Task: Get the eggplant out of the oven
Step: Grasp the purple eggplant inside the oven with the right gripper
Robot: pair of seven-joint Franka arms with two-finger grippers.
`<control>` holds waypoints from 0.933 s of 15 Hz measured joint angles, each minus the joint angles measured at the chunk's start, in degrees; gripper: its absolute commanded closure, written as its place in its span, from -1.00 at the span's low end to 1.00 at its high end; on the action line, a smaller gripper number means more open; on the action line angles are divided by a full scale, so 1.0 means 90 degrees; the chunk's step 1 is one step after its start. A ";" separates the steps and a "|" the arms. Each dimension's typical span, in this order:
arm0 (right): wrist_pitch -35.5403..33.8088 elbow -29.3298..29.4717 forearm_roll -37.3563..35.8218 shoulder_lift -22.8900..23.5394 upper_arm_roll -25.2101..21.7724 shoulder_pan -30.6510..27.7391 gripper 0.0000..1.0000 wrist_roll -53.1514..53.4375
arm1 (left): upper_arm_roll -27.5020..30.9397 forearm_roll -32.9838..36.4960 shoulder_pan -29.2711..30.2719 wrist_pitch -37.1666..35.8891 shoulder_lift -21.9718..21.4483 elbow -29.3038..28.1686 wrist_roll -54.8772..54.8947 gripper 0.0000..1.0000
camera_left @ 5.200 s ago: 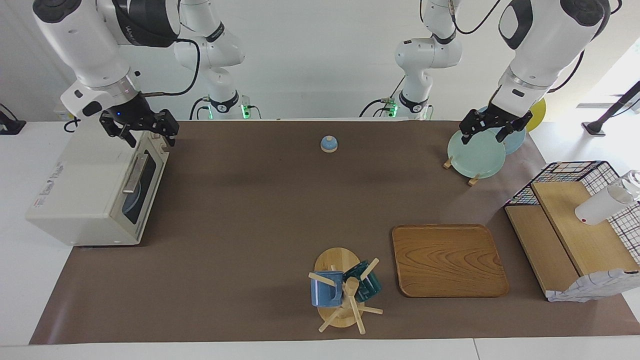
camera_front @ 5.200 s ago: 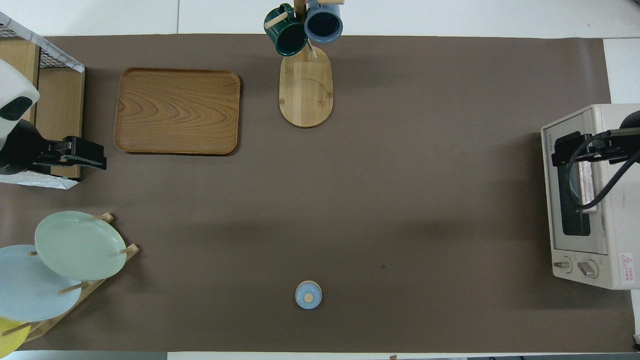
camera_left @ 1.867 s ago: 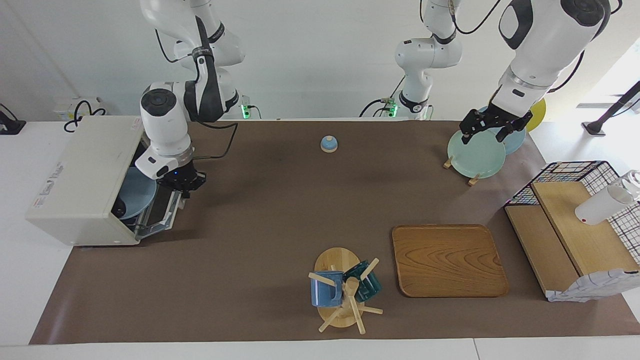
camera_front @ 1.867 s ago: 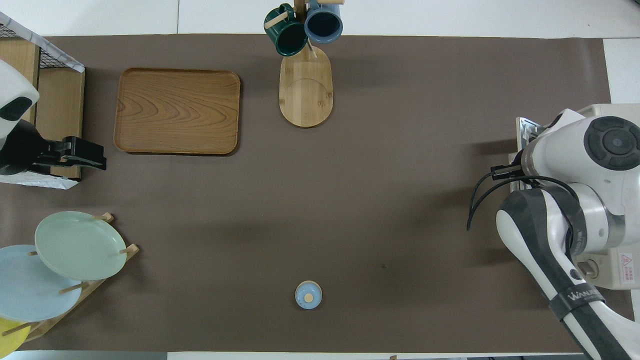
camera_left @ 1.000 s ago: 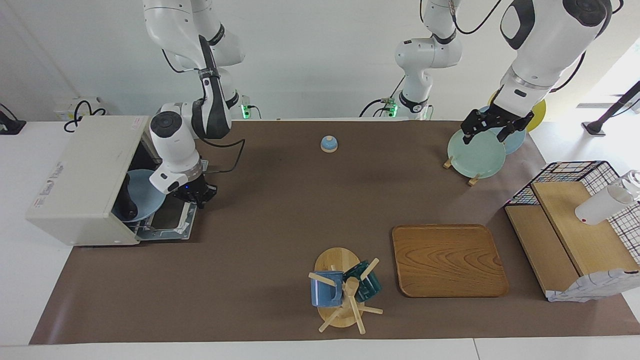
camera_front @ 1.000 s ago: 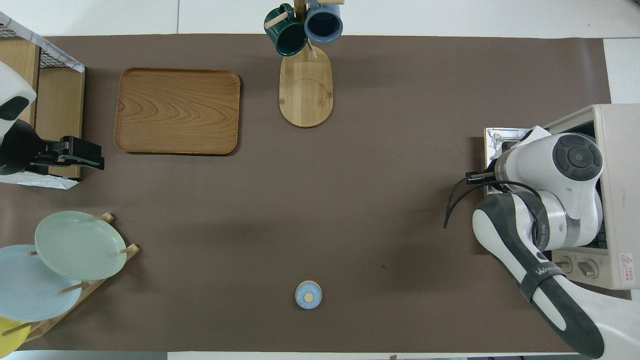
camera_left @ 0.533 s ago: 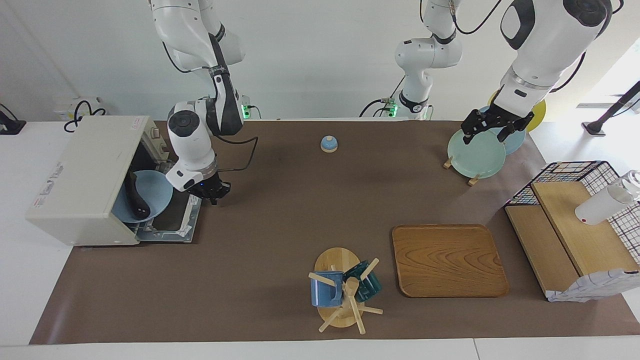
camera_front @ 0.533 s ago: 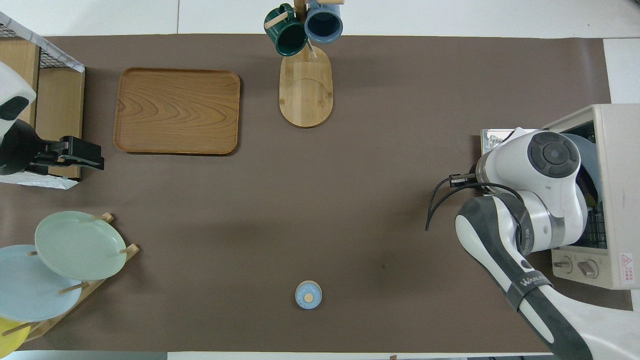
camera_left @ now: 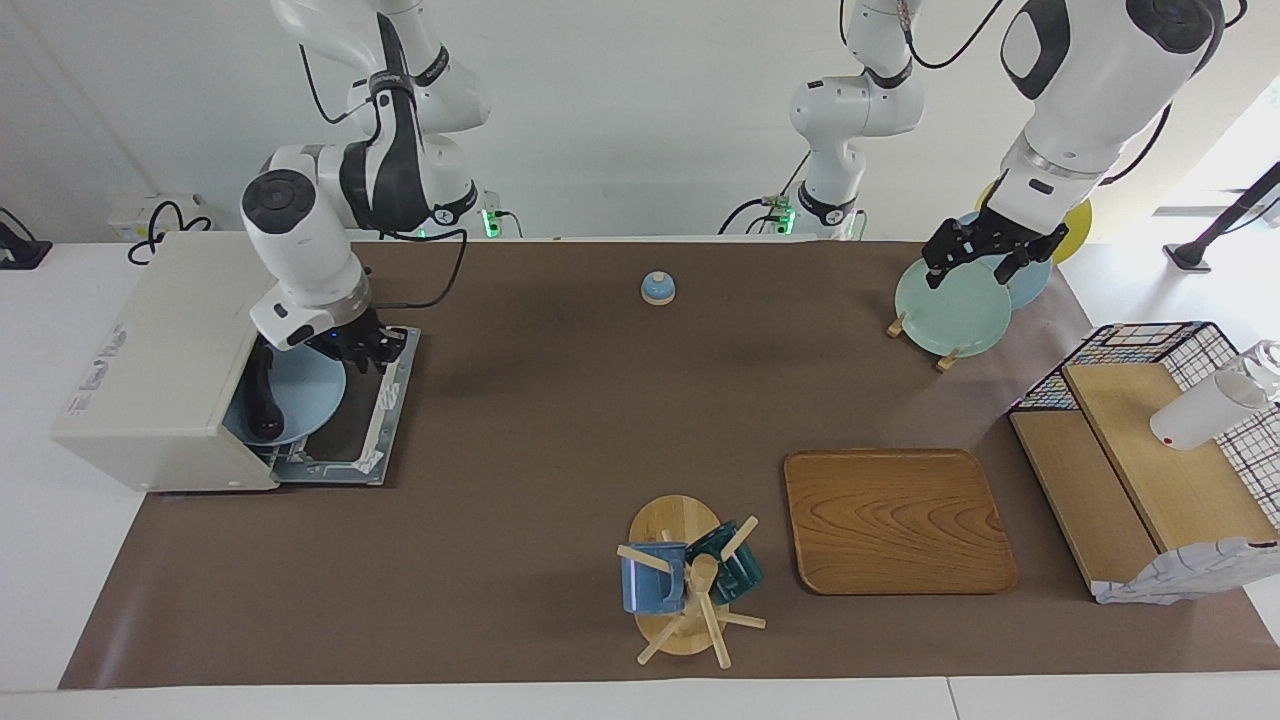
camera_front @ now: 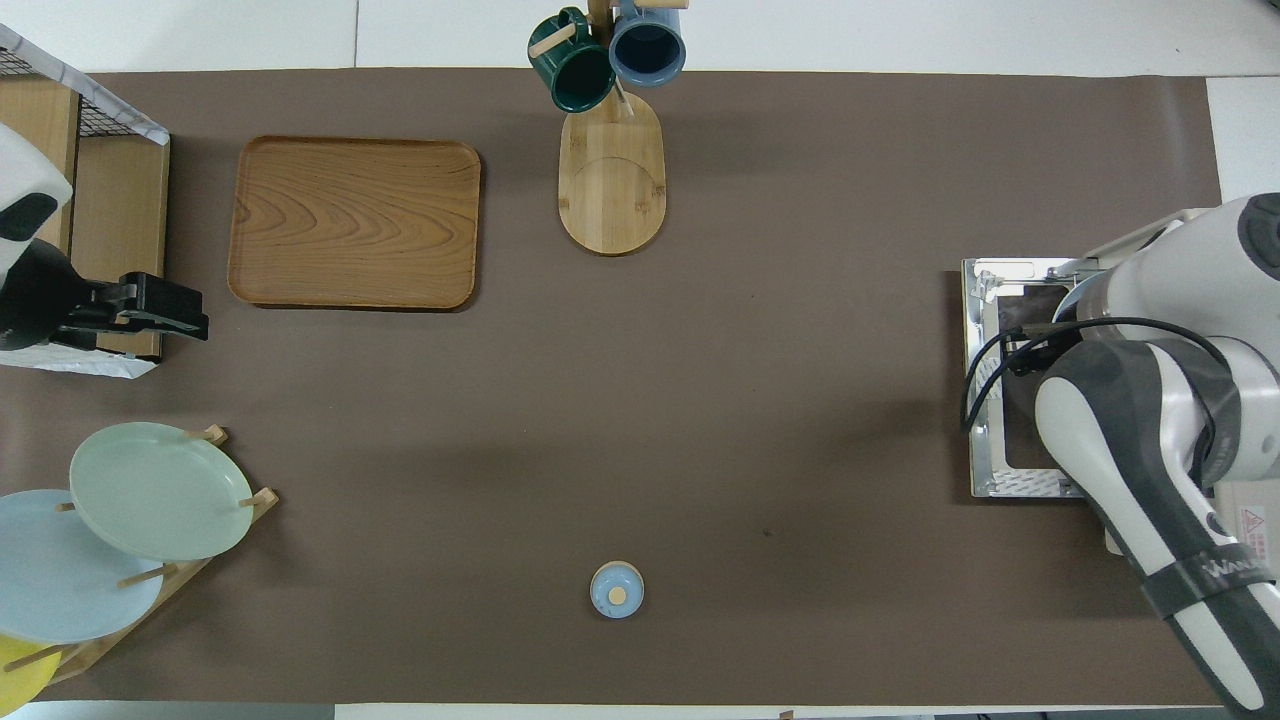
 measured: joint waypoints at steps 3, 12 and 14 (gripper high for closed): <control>0.0013 -0.0076 0.0000 0.0003 -0.0014 -0.0336 0.41 -0.0388 | 0.0000 0.0000 0.0000 -0.0001 0.0000 0.0000 0.0000 -1.00; 0.1155 -0.0800 0.0000 -0.0045 -0.0016 -0.0360 0.65 -0.0853 | 0.0000 0.0000 0.0000 -0.0002 0.0000 0.0000 0.0000 -1.00; 0.1156 -0.0835 0.0000 -0.0078 -0.0016 -0.0359 1.00 -0.0875 | 0.0000 0.0000 0.0000 -0.0002 0.0000 0.0000 0.0000 -1.00</control>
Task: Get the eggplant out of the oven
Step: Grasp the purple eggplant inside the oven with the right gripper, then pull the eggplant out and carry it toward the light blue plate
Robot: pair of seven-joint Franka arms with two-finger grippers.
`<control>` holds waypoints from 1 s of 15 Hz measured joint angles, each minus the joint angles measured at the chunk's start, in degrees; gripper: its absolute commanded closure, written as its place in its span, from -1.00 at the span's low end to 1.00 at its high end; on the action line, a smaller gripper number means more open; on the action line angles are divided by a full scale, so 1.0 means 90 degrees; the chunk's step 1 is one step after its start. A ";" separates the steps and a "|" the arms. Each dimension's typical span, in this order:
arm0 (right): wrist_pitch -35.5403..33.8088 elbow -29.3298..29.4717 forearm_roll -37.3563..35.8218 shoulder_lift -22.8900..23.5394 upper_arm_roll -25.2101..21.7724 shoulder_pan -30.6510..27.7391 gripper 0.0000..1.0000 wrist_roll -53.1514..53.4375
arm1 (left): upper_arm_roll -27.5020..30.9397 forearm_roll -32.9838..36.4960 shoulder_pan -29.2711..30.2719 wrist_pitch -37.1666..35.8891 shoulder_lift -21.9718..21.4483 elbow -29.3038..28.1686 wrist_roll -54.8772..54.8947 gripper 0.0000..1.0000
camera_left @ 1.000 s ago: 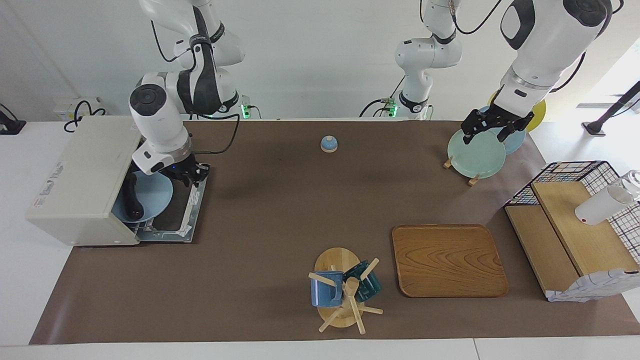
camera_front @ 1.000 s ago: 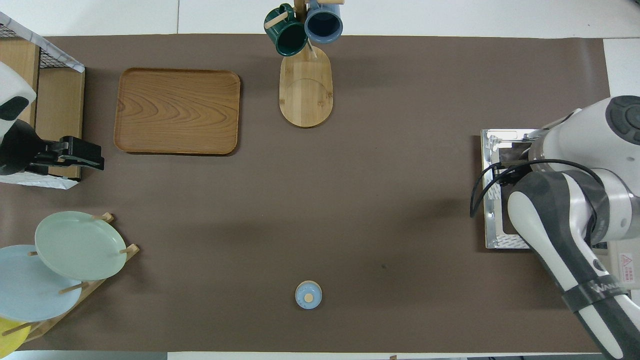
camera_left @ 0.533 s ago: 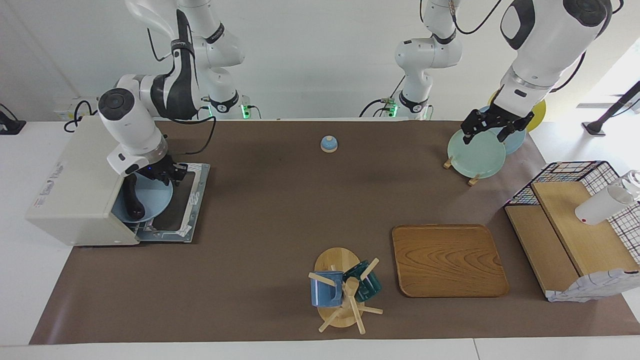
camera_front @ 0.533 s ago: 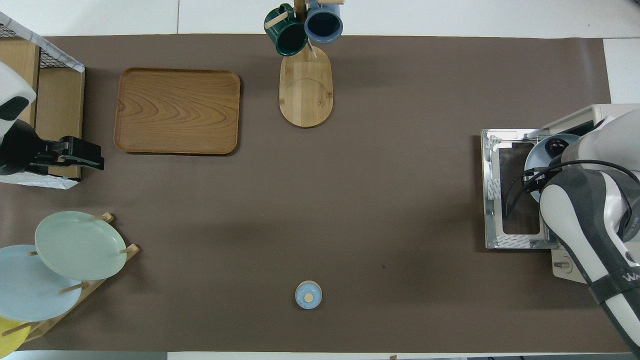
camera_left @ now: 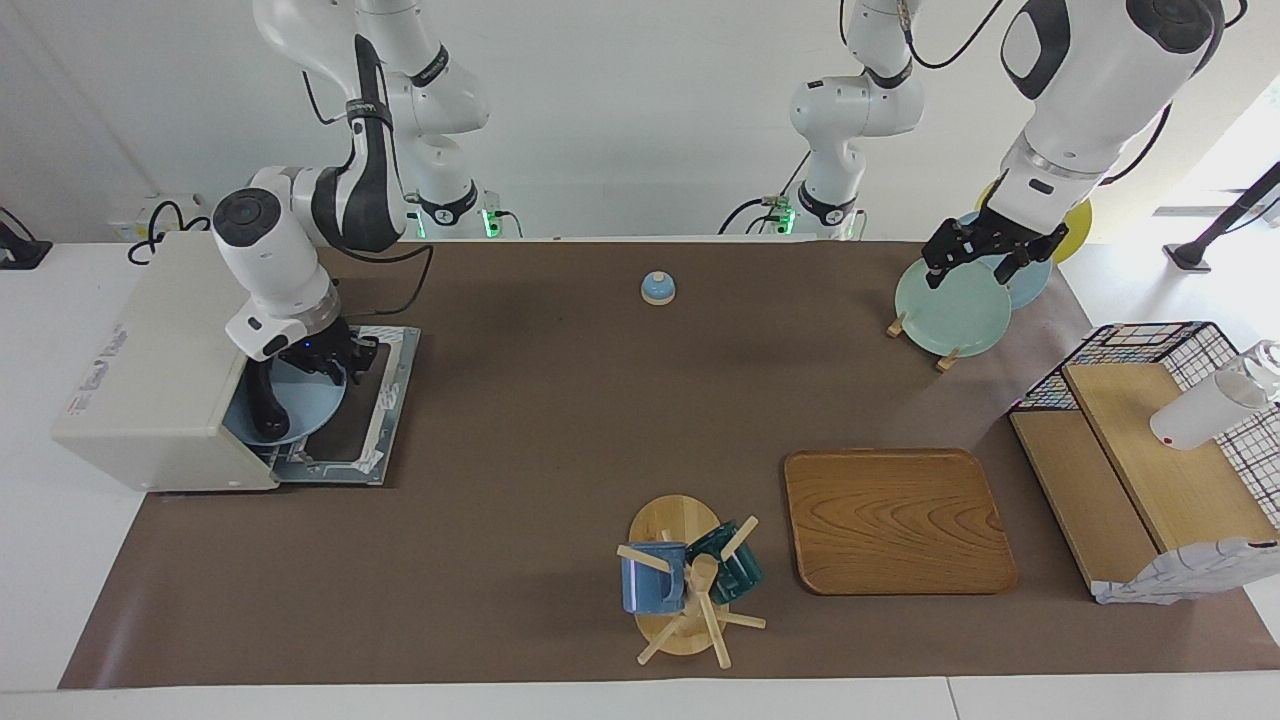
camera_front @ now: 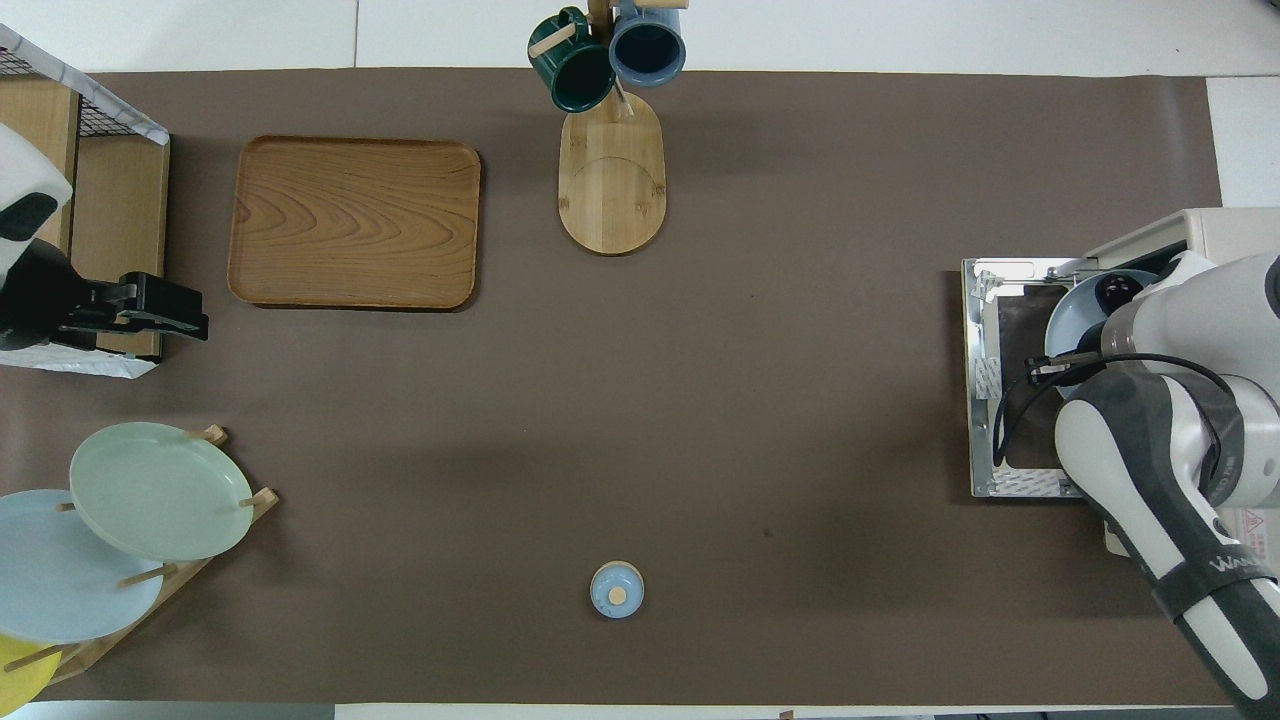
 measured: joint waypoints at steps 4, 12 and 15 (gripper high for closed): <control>-0.0041 0.0025 -0.0166 -0.0099 0.0030 0.0041 1.00 -0.0127 | 0.0000 0.0000 0.0000 0.0000 0.0000 0.0000 0.0000 -1.00; -0.1695 0.1415 -0.0423 0.0081 0.0135 0.2658 1.00 0.2437 | 0.0000 0.0000 0.0001 0.0000 0.0000 0.0000 -0.0005 -1.00; -0.1779 0.1904 -0.0425 0.0499 0.0159 0.3797 1.00 0.3911 | 0.0000 0.0000 0.0002 0.0004 0.0000 0.0004 -0.0006 -1.00</control>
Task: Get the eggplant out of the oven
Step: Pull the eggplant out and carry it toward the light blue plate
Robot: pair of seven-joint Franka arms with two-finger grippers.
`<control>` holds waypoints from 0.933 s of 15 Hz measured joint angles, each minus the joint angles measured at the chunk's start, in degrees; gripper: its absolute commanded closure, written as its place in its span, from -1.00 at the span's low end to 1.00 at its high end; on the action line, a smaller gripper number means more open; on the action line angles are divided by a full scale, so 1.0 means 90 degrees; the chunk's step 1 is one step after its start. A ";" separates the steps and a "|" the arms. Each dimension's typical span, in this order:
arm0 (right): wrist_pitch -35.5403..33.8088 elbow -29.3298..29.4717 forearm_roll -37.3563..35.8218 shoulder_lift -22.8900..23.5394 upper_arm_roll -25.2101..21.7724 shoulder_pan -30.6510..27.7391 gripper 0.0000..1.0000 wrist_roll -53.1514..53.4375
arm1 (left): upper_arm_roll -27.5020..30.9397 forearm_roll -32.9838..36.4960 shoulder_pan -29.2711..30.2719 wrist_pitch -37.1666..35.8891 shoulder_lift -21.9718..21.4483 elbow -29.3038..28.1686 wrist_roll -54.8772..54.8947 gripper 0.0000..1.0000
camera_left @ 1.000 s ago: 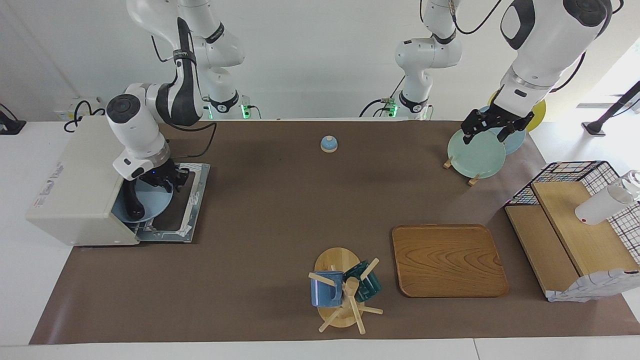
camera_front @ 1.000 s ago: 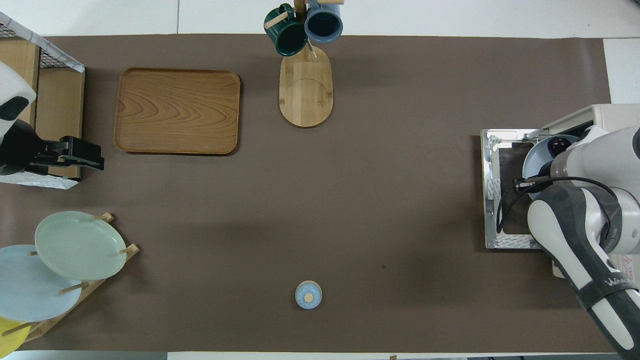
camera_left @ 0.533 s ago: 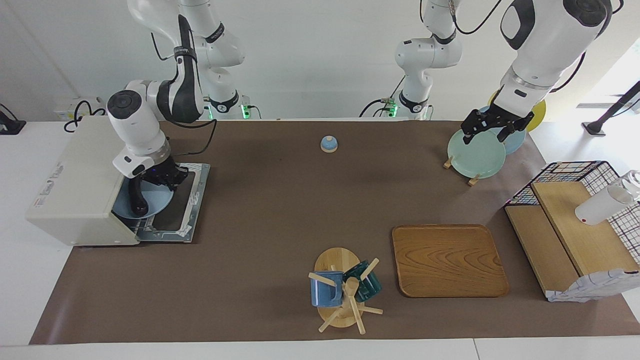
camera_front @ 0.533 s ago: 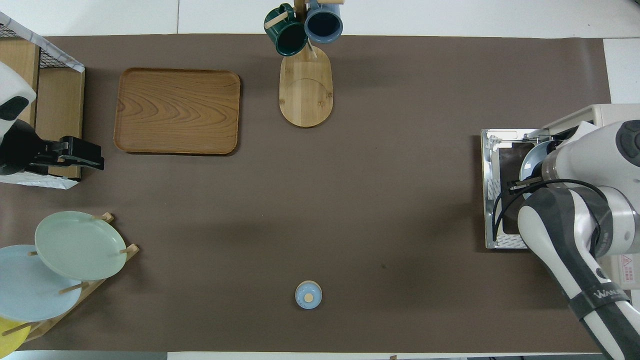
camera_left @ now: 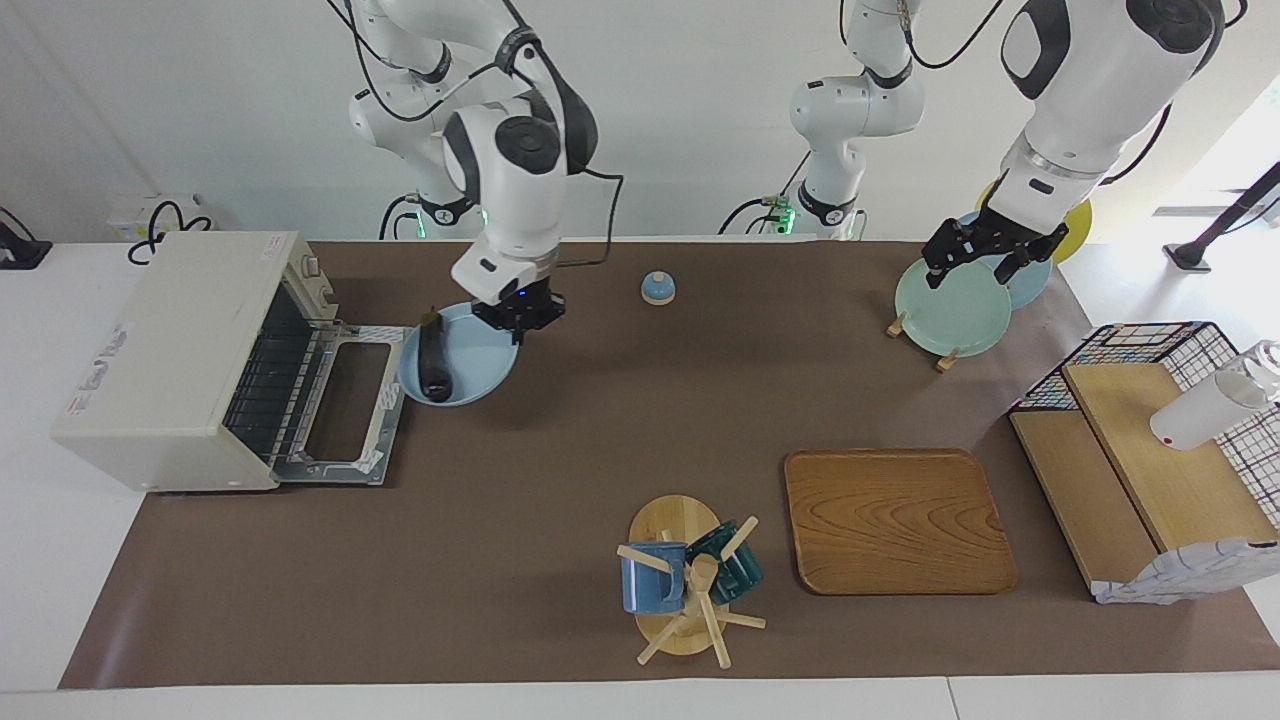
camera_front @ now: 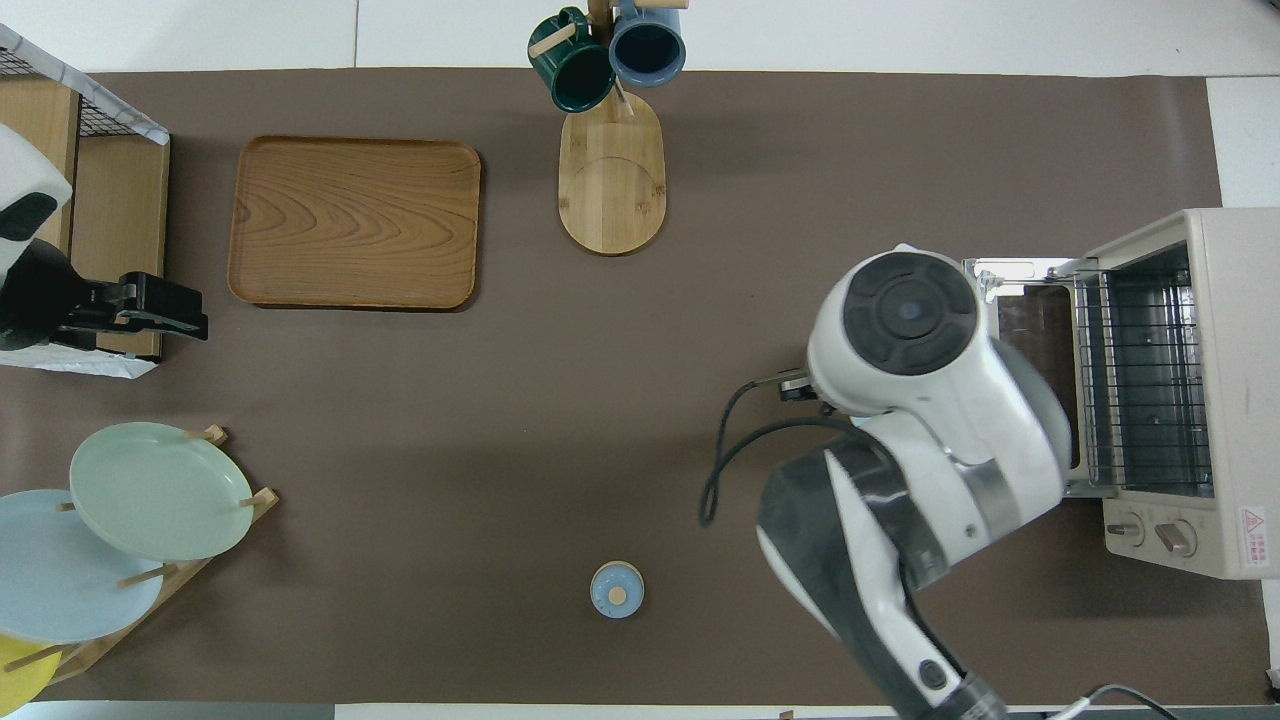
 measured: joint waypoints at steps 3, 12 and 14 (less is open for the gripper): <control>0.0000 0.0612 0.0055 0.0638 0.0005 0.0555 1.00 0.0874 | 0.0005 0.0000 0.0015 0.0001 0.0000 0.0003 0.0000 -1.00; 0.1178 0.2234 0.0859 0.2630 0.0140 0.1568 0.88 0.2631 | 0.0013 0.0000 0.0025 0.0039 0.0000 0.0003 0.0000 -1.00; 0.1500 0.2095 0.1050 0.2634 0.0133 0.1501 0.10 0.2633 | 0.0013 0.0000 0.0026 0.0046 0.0000 0.0003 0.0000 -1.00</control>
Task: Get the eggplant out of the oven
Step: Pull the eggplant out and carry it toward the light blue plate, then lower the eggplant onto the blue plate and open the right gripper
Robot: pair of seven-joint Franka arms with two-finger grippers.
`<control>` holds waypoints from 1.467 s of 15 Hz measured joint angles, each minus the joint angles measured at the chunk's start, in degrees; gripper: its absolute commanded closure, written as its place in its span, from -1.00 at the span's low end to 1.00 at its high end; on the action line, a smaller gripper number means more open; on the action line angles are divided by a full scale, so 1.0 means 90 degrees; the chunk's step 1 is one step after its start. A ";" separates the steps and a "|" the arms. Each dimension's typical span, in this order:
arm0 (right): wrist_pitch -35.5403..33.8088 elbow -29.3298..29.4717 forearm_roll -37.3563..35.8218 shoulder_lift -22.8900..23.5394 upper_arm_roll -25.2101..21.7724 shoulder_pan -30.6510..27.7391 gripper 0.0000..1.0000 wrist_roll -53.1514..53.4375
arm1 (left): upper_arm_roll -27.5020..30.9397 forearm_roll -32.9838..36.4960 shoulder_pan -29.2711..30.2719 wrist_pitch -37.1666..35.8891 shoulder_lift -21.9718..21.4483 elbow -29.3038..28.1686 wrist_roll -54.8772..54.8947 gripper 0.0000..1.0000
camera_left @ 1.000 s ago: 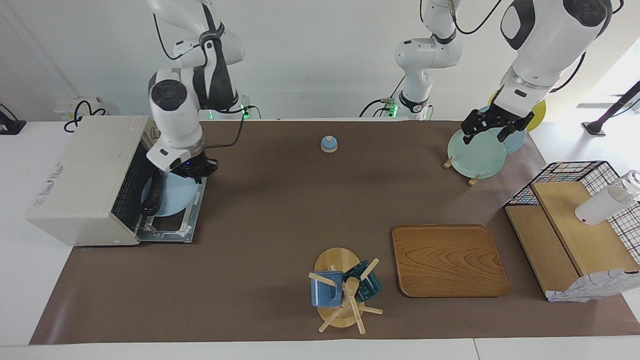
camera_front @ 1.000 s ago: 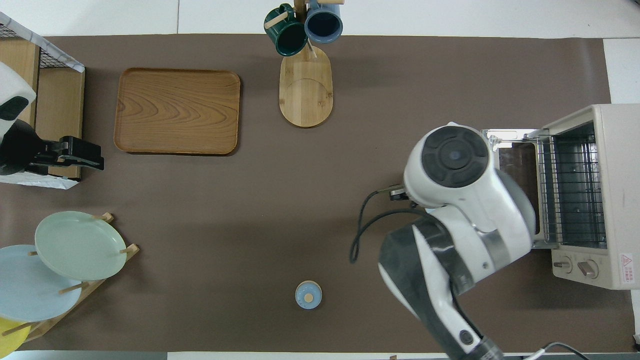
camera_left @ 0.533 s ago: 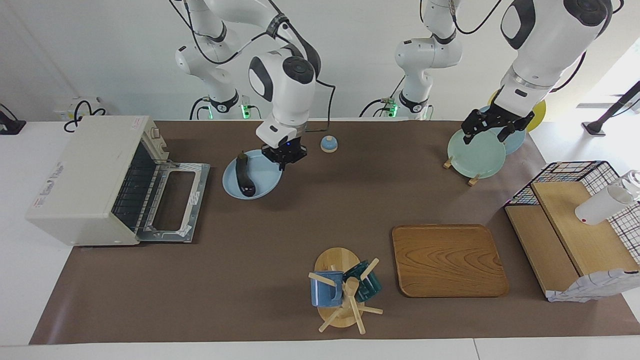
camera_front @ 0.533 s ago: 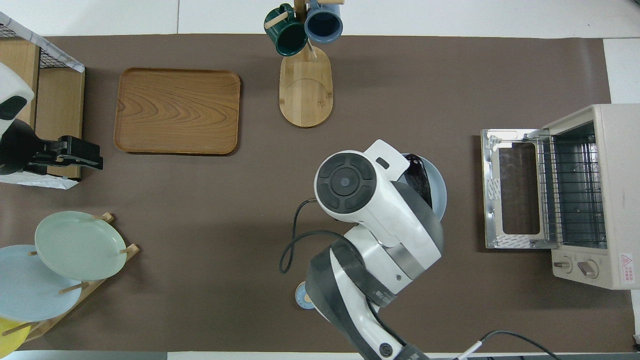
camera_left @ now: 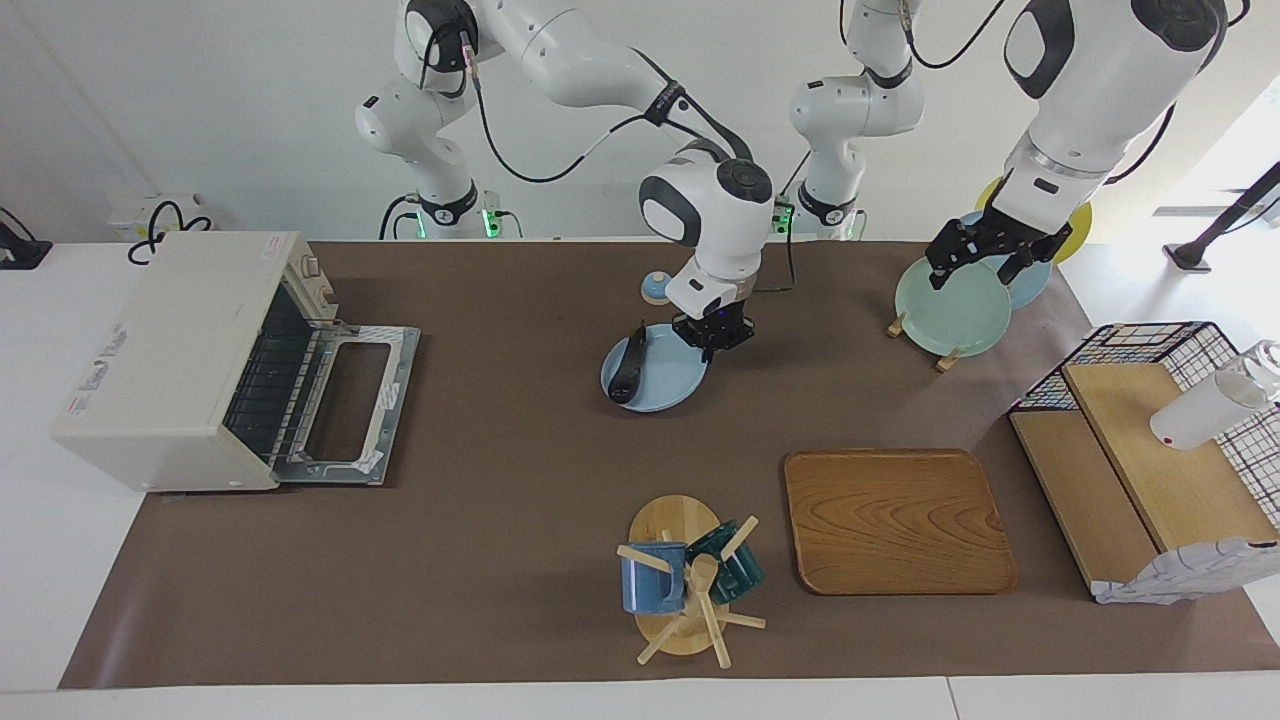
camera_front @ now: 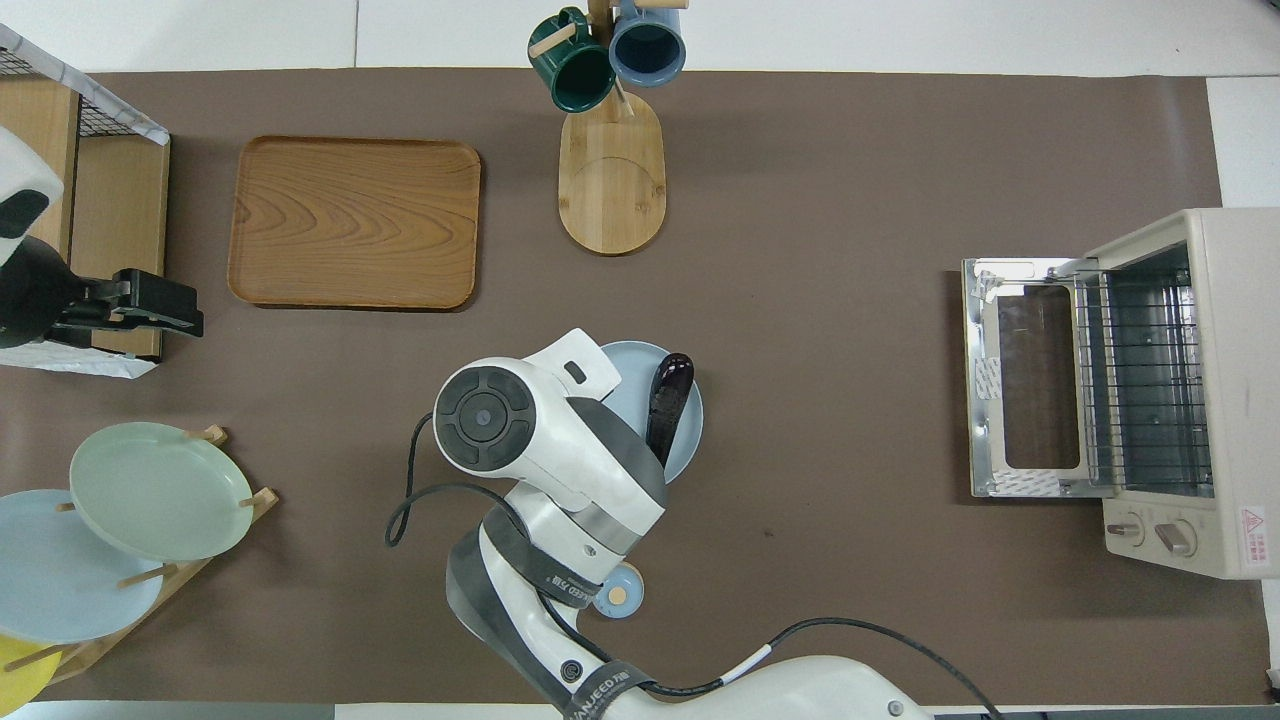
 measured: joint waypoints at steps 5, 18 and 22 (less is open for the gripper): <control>0.0415 0.0048 0.0256 -0.0034 -0.0014 -0.0169 0.14 -0.0063 | 0.0000 0.0000 0.0001 0.0101 0.0000 0.0000 -0.0006 -1.00; -0.1128 -0.2031 -0.1188 -0.1661 -0.0133 -0.2926 1.00 -0.2856 | -0.0197 -0.0172 -0.1335 0.1583 0.0017 -0.1268 -0.1366 -1.00; 0.0155 -0.3098 -0.1300 -0.1851 -0.0136 -0.3812 1.00 -0.3909 | -0.0231 -0.0282 -0.2564 0.2634 0.0241 -0.1833 -0.2427 -1.00</control>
